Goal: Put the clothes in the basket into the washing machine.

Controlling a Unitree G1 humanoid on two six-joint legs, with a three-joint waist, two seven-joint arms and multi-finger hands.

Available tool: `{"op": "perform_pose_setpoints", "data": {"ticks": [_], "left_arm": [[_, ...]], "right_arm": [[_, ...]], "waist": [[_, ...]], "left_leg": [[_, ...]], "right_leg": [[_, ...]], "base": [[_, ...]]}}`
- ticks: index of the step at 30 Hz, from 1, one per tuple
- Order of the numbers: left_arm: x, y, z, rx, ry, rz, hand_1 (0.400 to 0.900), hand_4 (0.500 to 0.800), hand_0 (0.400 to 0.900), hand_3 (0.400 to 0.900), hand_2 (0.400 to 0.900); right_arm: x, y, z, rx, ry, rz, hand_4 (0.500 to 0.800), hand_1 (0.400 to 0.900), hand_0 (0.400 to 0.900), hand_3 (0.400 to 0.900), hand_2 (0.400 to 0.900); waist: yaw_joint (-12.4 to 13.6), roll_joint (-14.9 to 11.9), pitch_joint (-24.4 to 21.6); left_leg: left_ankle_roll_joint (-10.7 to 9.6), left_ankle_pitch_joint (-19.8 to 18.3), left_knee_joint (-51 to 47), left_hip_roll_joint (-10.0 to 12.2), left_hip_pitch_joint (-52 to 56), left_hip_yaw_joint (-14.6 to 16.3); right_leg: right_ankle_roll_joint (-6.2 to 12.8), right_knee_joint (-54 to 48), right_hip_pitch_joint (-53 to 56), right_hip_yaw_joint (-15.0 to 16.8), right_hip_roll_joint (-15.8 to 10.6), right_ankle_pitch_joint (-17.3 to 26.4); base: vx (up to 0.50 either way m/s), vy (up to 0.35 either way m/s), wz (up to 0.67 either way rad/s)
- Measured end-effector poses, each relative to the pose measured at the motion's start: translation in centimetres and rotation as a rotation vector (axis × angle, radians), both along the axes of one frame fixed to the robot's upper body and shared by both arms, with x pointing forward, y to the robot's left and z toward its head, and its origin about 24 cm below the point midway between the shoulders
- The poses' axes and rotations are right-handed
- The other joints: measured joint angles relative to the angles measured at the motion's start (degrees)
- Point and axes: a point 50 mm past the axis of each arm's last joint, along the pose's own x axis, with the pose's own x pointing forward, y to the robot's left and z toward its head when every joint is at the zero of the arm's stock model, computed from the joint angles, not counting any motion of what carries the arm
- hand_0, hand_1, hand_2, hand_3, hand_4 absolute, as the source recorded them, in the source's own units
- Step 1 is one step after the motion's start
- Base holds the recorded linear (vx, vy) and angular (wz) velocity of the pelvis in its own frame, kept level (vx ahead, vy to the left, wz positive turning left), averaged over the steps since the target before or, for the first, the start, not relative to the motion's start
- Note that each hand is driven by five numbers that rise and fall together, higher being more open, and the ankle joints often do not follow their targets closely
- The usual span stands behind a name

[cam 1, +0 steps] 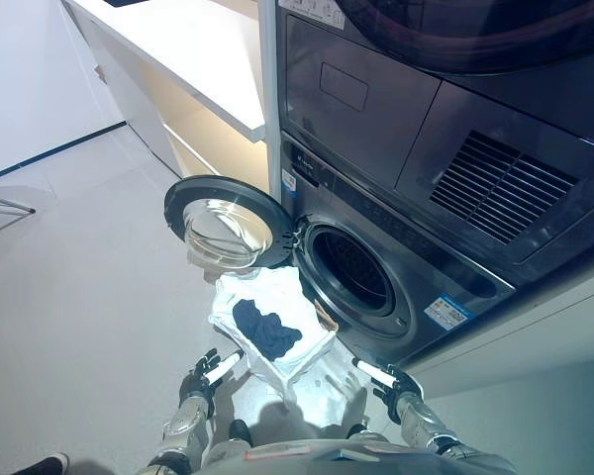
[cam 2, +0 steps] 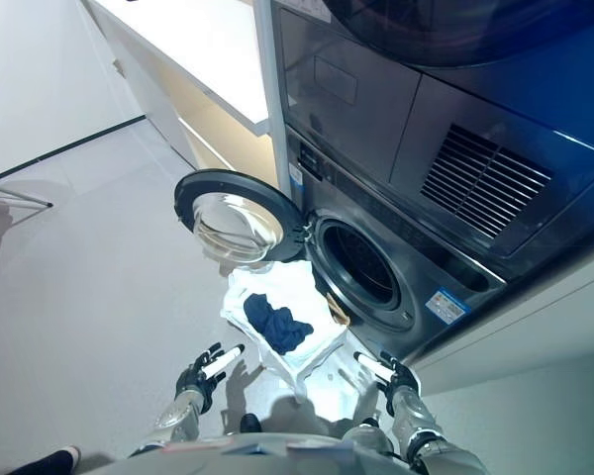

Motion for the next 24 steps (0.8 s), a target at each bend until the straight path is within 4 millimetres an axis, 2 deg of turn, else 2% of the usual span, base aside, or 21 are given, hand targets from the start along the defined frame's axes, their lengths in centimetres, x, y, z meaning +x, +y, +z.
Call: {"op": "perform_pose_setpoints", "data": {"ticks": [24], "left_arm": [[0.31, -0.06, 0.16, -0.002, -0.015, -0.003, 0.9, 0.8, 0.9, 0.9, 0.9]], "right_arm": [[0.1, 0.04, 0.03, 0.001, -0.003, 0.005, 0.8, 0.9, 0.9, 0.9, 0.9]], "waist": [[0.0, 0.02, 1.44]], "left_leg": [[0.05, 0.02, 0.01, -0.03, -0.95, -0.48]], "right_leg": [[0.34, -0.04, -0.4, -0.02, 0.0, -0.32]], "base": [[0.0, 0.001, 0.0]]}}
